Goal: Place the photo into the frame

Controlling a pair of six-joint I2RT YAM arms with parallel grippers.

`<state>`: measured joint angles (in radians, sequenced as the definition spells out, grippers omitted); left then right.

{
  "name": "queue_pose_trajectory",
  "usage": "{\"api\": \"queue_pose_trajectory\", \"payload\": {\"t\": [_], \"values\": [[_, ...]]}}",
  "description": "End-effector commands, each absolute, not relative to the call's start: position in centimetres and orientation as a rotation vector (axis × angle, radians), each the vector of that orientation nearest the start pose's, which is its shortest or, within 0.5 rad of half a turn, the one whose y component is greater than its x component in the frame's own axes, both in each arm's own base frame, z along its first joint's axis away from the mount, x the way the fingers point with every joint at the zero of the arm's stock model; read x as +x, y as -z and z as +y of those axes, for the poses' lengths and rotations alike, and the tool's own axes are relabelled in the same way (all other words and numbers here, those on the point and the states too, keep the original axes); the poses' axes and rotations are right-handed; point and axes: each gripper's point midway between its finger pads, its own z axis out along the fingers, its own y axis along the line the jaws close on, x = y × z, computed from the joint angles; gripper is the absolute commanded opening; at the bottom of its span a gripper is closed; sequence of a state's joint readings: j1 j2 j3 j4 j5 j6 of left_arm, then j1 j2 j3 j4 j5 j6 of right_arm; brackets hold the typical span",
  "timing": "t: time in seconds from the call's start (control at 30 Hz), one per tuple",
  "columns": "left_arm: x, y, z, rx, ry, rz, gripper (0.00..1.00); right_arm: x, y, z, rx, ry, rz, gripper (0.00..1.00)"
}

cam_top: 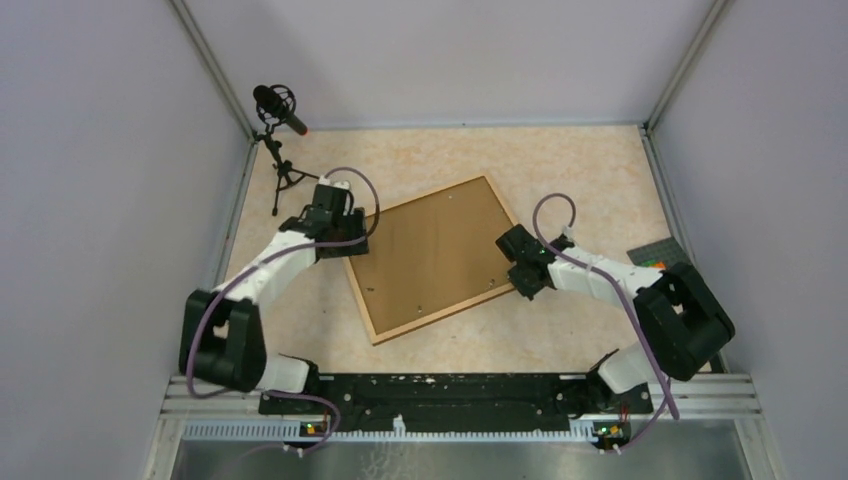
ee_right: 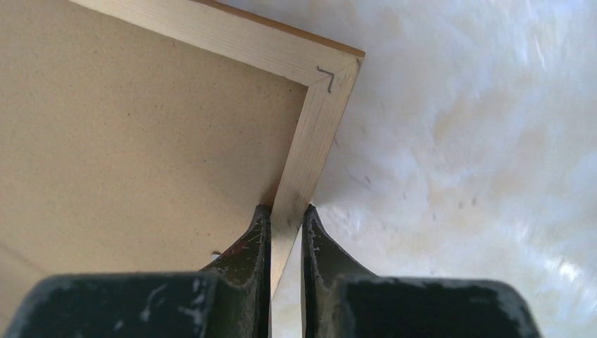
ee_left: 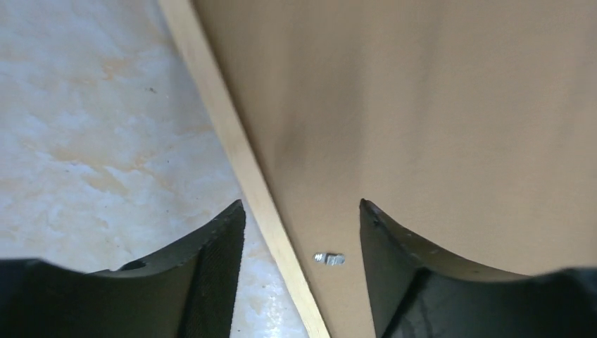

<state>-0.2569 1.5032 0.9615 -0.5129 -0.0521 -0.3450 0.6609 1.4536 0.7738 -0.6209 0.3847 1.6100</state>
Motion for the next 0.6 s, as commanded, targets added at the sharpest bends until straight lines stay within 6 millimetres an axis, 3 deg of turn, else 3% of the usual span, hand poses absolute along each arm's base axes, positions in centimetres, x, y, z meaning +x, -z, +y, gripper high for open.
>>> {"api": "queue_pose_trajectory", "payload": {"t": [0.0, 0.07, 0.2, 0.3, 0.57], "values": [[33.6, -15.3, -9.9, -0.04, 0.281, 2.238, 0.69, 28.4, -3.7, 12.0, 0.742, 0.117, 2.381, 0.0], [33.3, -18.1, -9.4, -0.034, 0.288, 2.095, 0.74, 30.3, -4.2, 10.8, 0.495, 0.174, 2.389, 0.0], [33.0, -19.1, -9.1, -0.047, 0.292, 2.017, 0.8, 33.7, -4.7, 11.6, 0.079, 0.045, 2.408, 0.0], [33.3, -17.5, -10.0, -0.026, 0.323, 2.086, 0.85, 36.4, -5.0, 12.2, -0.136, -0.009, 2.412, 0.0], [32.3, -10.0, -14.9, 0.109, 0.589, 2.464, 0.97, 44.3, -4.8, 15.5, -0.562, -0.094, 2.401, 0.0]]}}
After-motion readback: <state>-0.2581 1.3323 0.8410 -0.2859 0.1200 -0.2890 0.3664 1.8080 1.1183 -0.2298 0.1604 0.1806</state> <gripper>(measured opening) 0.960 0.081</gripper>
